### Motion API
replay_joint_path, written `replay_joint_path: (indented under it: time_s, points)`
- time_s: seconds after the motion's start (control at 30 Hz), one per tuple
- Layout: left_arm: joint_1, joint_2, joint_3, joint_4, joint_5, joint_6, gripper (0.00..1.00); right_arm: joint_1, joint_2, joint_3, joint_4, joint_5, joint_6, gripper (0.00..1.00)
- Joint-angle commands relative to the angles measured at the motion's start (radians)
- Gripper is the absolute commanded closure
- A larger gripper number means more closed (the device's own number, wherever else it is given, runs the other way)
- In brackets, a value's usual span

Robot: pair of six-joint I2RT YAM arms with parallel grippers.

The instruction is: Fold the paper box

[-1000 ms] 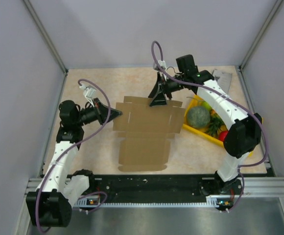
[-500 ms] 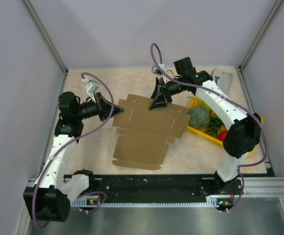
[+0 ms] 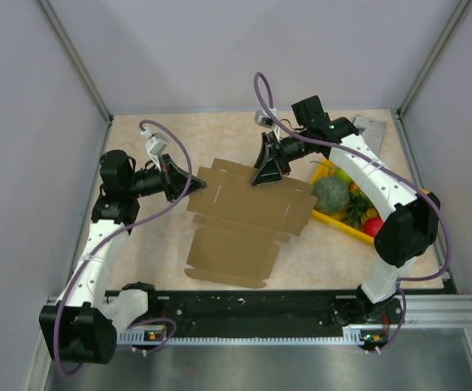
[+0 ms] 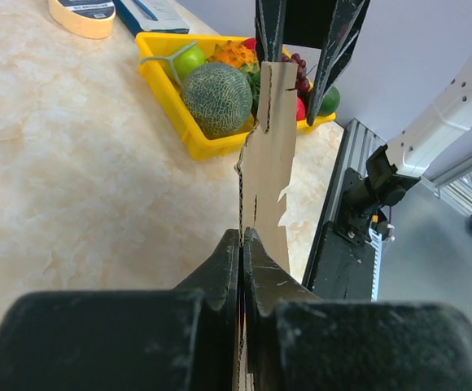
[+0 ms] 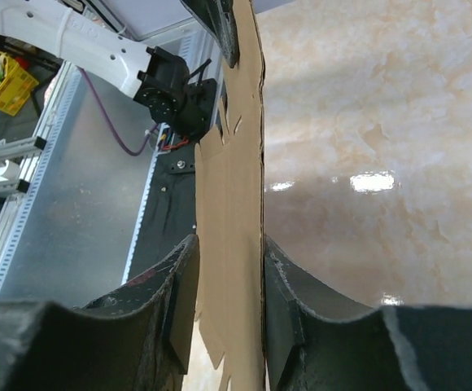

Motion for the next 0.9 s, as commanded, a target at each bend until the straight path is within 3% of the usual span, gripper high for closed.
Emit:
replay_joint_path:
  time_s: [0.0, 0.07, 0.17, 0.2, 0.27, 0.3, 0.37, 0.47, 0.6, 0.63, 0.7, 0.87]
  points:
    - [-0.003, -0.012, 0.047, 0.037, 0.041, 0.016, 0.98, 0.004, -0.04, 0.023, -0.012, -0.029, -0.035, 0.69]
    - [-0.003, -0.012, 0.047, 0.043, 0.049, 0.01, 0.99, 0.01, -0.038, 0.022, -0.014, -0.035, -0.04, 0.72]
    - [-0.003, -0.019, 0.041, 0.071, 0.034, -0.021, 0.98, 0.03, -0.035, 0.029, -0.014, -0.008, -0.029, 0.86]
    - [-0.003, -0.024, 0.045, 0.072, 0.018, -0.036, 0.94, 0.036, -0.043, 0.026, -0.009, 0.023, -0.029, 1.0]
    - [-0.001, -0.035, 0.059, 0.025, -0.056, -0.047, 0.81, 0.041, -0.052, 0.02, 0.003, 0.044, -0.017, 1.0]
    - [-0.001, -0.053, 0.074, 0.007, -0.09, -0.055, 0.63, 0.041, -0.061, 0.008, 0.017, 0.05, -0.011, 1.0]
    - [0.006, -0.084, 0.073, -0.02, -0.182, -0.094, 0.42, 0.041, -0.072, -0.01, 0.042, 0.063, 0.0, 1.0]
    - [0.019, -0.145, 0.059, 0.057, -0.307, -0.205, 0.26, 0.042, -0.067, -0.01, 0.048, 0.063, 0.009, 1.0]
    - [0.039, -0.034, 0.143, 0.105, -0.209, -0.297, 0.32, 0.039, -0.073, -0.006, 0.048, 0.06, 0.005, 1.0]
    - [0.039, -0.003, 0.162, 0.1, -0.192, -0.3, 0.49, 0.041, -0.072, -0.003, 0.049, 0.058, 0.006, 1.0]
    - [0.039, 0.081, 0.197, 0.126, -0.114, -0.315, 0.62, 0.039, -0.069, 0.01, 0.049, 0.052, 0.008, 1.0]
    - [0.025, 0.175, 0.216, 0.221, -0.019, -0.354, 0.66, 0.038, -0.055, 0.06, 0.048, 0.047, 0.012, 1.0]
